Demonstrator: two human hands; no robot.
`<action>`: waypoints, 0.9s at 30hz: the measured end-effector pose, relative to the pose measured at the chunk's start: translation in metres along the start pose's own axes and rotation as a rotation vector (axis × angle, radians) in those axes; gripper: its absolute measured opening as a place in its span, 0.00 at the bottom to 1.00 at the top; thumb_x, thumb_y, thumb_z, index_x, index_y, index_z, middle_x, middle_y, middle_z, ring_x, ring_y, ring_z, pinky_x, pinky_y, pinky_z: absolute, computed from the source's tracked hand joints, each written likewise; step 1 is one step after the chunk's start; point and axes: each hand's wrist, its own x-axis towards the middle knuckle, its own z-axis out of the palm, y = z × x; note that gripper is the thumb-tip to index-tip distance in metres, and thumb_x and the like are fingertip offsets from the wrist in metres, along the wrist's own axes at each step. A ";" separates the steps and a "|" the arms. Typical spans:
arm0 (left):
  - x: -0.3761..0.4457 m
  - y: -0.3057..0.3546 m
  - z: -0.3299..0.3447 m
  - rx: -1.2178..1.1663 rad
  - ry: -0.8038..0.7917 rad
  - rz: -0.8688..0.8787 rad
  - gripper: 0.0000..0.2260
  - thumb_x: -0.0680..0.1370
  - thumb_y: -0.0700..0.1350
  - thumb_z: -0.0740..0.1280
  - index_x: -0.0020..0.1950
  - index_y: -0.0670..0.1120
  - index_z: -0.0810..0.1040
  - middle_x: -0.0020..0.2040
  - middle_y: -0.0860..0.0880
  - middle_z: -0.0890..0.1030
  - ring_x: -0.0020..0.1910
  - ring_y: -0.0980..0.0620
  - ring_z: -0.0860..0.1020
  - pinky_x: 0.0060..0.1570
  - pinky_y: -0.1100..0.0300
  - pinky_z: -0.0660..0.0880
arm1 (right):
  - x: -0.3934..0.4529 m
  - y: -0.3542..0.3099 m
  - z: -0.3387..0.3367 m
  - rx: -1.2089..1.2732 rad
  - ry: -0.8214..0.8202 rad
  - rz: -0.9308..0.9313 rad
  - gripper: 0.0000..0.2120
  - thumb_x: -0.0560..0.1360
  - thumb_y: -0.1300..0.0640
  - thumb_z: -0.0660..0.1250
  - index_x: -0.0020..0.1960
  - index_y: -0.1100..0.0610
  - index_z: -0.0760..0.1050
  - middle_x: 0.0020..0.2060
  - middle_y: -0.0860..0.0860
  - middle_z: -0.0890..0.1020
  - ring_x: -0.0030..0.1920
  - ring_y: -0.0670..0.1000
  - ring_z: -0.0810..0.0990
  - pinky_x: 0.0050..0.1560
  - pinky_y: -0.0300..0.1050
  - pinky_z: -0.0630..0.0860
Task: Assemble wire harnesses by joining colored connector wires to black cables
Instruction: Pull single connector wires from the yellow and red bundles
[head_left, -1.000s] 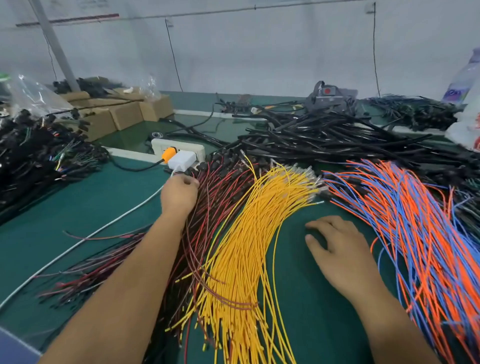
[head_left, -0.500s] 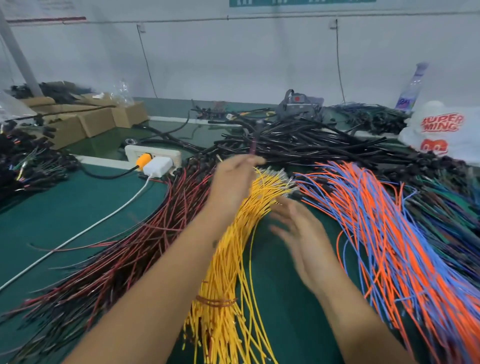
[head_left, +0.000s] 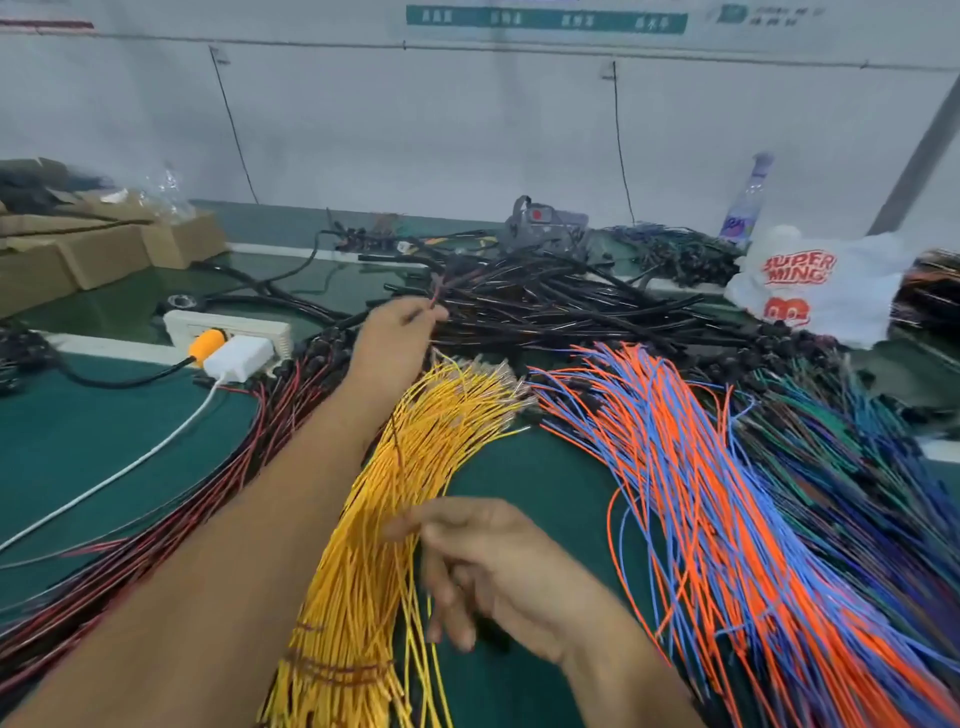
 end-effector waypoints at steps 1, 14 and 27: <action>-0.003 -0.012 0.005 -0.041 -0.012 -0.069 0.10 0.81 0.45 0.60 0.51 0.51 0.81 0.30 0.57 0.70 0.24 0.60 0.65 0.25 0.65 0.62 | 0.003 0.002 0.004 -0.113 0.077 0.003 0.12 0.80 0.57 0.59 0.48 0.50 0.82 0.25 0.49 0.73 0.20 0.46 0.72 0.32 0.44 0.74; -0.028 -0.064 0.022 -0.483 -0.046 -0.227 0.11 0.83 0.43 0.58 0.46 0.46 0.78 0.25 0.54 0.64 0.22 0.57 0.58 0.21 0.66 0.56 | 0.075 -0.109 -0.101 -1.084 0.918 -0.175 0.07 0.74 0.54 0.63 0.43 0.53 0.80 0.40 0.47 0.83 0.46 0.51 0.79 0.49 0.48 0.75; -0.020 -0.078 0.027 -0.449 -0.022 -0.250 0.12 0.81 0.47 0.59 0.43 0.55 0.80 0.27 0.55 0.66 0.24 0.56 0.59 0.23 0.64 0.58 | 0.150 -0.099 -0.210 -1.847 0.793 0.380 0.17 0.78 0.51 0.61 0.67 0.50 0.72 0.65 0.54 0.71 0.68 0.59 0.66 0.66 0.56 0.61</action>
